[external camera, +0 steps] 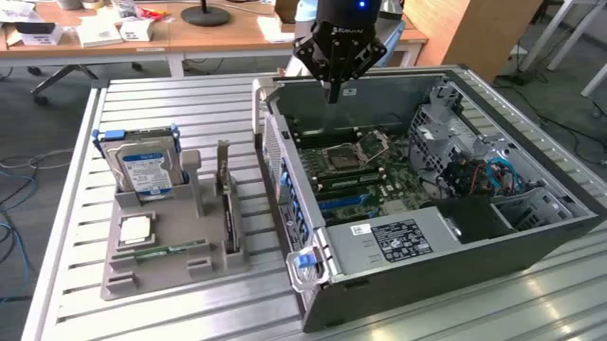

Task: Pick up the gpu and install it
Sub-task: 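Reach for the gpu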

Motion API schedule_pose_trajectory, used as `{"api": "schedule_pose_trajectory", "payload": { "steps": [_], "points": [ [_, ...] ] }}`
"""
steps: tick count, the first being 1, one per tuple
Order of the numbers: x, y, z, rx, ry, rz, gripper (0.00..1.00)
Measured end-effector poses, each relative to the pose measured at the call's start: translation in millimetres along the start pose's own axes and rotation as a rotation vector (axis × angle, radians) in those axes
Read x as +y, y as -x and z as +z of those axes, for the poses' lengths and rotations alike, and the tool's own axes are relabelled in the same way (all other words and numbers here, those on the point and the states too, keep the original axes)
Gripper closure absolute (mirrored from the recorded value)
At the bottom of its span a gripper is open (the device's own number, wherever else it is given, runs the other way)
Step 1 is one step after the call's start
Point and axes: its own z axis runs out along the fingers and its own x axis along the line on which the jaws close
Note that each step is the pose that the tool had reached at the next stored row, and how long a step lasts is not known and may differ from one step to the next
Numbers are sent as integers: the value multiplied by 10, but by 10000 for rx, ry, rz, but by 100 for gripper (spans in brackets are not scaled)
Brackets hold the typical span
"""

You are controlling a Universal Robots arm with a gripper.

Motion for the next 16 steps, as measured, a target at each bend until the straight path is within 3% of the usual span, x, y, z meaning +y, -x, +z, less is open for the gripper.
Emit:
{"api": "schedule_pose_trajectory", "payload": {
  "steps": [16],
  "points": [
    [-7, -91, 0, 0, 0, 1, 89]
  ]
}}
